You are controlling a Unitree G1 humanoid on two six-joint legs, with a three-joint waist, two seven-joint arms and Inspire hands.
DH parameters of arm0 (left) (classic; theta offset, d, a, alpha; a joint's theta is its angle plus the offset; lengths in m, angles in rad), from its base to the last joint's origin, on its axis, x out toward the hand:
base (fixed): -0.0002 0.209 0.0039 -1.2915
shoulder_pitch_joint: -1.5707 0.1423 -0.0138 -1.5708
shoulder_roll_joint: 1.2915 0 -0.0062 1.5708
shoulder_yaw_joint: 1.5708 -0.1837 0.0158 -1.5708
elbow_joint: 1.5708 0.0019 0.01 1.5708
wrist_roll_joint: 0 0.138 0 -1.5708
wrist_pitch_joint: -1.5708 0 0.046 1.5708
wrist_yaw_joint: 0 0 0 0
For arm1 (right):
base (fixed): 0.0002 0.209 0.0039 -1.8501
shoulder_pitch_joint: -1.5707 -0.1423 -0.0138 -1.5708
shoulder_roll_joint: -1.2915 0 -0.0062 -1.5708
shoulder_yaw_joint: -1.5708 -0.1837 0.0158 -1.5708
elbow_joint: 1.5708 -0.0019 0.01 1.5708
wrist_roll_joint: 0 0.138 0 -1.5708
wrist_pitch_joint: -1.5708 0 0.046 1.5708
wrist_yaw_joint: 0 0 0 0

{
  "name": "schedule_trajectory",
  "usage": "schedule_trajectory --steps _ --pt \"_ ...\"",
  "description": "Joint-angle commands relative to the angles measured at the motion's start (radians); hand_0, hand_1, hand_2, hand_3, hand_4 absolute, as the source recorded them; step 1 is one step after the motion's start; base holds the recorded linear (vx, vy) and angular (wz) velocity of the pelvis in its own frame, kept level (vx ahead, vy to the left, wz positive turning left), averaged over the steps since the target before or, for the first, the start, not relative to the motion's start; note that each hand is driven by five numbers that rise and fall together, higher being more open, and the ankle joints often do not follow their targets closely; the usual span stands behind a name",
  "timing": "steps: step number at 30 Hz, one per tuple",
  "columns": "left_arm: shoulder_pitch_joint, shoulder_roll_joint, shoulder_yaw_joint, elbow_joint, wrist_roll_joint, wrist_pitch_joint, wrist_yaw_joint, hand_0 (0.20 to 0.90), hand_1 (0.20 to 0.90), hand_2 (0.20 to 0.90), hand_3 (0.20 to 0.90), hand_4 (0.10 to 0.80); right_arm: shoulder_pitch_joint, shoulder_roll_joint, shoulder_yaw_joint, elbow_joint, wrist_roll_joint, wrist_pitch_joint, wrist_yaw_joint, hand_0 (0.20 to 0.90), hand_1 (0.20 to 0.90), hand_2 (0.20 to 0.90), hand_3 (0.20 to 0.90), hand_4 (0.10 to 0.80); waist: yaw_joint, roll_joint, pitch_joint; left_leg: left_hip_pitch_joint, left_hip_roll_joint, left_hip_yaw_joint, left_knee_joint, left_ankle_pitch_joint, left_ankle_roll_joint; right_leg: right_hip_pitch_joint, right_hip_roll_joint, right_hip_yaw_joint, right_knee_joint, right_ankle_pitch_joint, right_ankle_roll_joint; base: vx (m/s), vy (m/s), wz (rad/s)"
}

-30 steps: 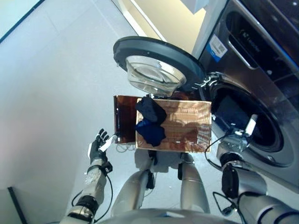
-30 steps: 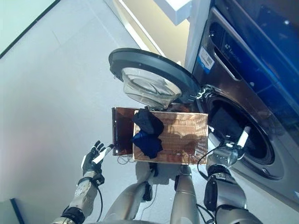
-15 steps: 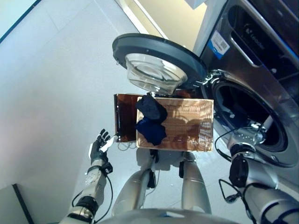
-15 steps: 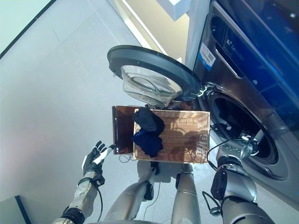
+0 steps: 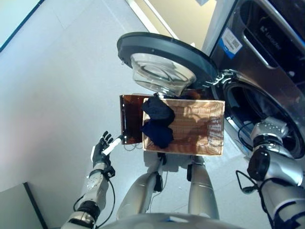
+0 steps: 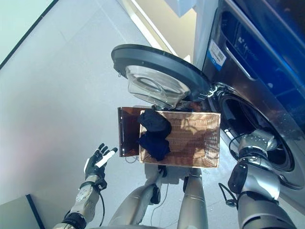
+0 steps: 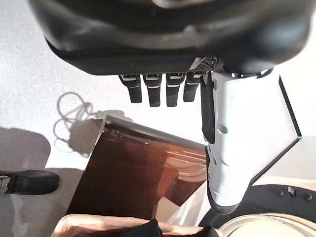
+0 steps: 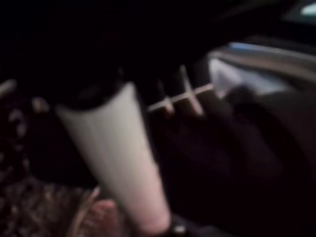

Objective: Pick up the clothes and place them into the washing machine

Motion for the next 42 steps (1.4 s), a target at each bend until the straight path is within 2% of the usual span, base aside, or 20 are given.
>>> schedule_trajectory --steps 1,6,7,8,9,20,29,37,42 --pt "0.036 0.061 0.010 -0.025 -0.016 -0.054 0.017 0.900 0.900 0.900 0.900 0.800 -0.059 -0.212 0.086 -0.042 -0.114 -0.107 0.007 0.200 0.200 0.200 0.200 0.300 -0.011 -0.013 -0.068 -0.036 -0.026 0.004 0.056 -0.056 -0.086 0.072 0.016 -0.004 -0.132 0.024 -0.014 0.020 -0.006 0.05" --pt "0.037 0.067 0.012 -0.031 -0.017 -0.052 0.020 0.900 0.900 0.900 0.900 0.800 -0.076 -0.215 0.118 -0.049 -0.126 -0.099 0.015 0.200 0.200 0.200 0.200 0.300 -0.011 -0.024 -0.067 -0.035 -0.026 0.002 0.061 -0.064 -0.087 0.074 0.017 -0.004 -0.127 0.017 -0.014 0.004 -0.001 0.01" --pt "0.037 0.066 0.012 -0.033 -0.017 -0.051 0.020 0.900 0.900 0.900 0.900 0.800 -0.079 -0.212 0.120 -0.046 -0.127 -0.099 0.014 0.650 0.650 0.650 0.650 0.622 -0.012 -0.027 -0.066 -0.041 -0.026 0.004 0.063 -0.058 -0.086 0.070 0.016 -0.005 -0.130 0.026 -0.015 0.000 0.000 0.00" --pt "0.038 0.065 0.012 -0.037 -0.019 -0.052 0.021 0.900 0.900 0.900 0.900 0.800 -0.076 -0.197 0.127 -0.045 -0.128 -0.098 0.015 0.650 0.650 0.650 0.650 0.622 -0.013 -0.027 -0.065 -0.043 -0.026 0.006 0.065 -0.059 -0.084 0.069 0.017 -0.005 -0.129 0.027 -0.015 0.000 0.000 0.00" --pt "0.040 0.066 0.014 -0.036 -0.020 -0.052 0.020 0.900 0.900 0.900 0.900 0.800 -0.075 -0.193 0.127 -0.048 -0.130 -0.100 0.012 0.900 0.900 0.900 0.900 0.800 -0.014 -0.028 -0.065 -0.038 -0.026 0.006 0.066 -0.067 -0.085 0.074 0.017 -0.005 -0.127 0.019 -0.013 0.000 0.000 0.00" --pt "0.033 0.069 0.041 -0.018 -0.012 -0.045 0.019 0.900 0.900 0.900 0.900 0.800 -0.029 -0.154 0.148 0.034 -0.149 -0.022 0.040 0.900 0.900 0.900 0.900 0.800 -0.016 -0.044 -0.066 -0.041 -0.026 0.011 0.086 -0.075 -0.079 0.075 0.018 -0.003 -0.120 0.022 -0.016 0.001 0.007 -0.02" --pt "0.033 0.050 0.062 -0.012 -0.019 -0.046 0.004 0.900 0.900 0.900 0.900 0.800 0.102 -0.010 0.162 -0.010 -0.162 0.016 0.117 0.900 0.900 0.900 0.900 0.800 -0.031 -0.076 -0.064 -0.022 -0.022 0.014 0.104 -0.086 -0.078 0.104 0.018 -0.008 -0.117 0.021 -0.016 -0.004 0.000 0.00" --pt "0.023 0.039 0.089 0.012 -0.003 -0.049 -0.001 0.900 0.900 0.900 0.900 0.800 0.244 0.109 0.208 -0.010 -0.289 0.058 0.128 0.900 0.900 0.900 0.900 0.800 -0.045 -0.111 -0.071 0.030 -0.020 0.006 0.111 -0.104 -0.077 0.172 0.019 -0.016 -0.129 0.015 -0.012 0.000 0.000 0.00" --pt "0.021 0.039 0.107 0.033 0.009 -0.049 -0.003 0.900 0.900 0.900 0.900 0.800 0.313 0.147 0.248 0.000 -0.377 0.093 0.136 0.900 0.900 0.900 0.900 0.800 -0.053 -0.132 -0.074 0.066 -0.020 0.003 0.111 -0.110 -0.078 0.216 0.021 -0.024 -0.139 0.012 -0.011 0.009 -0.007 0.02"
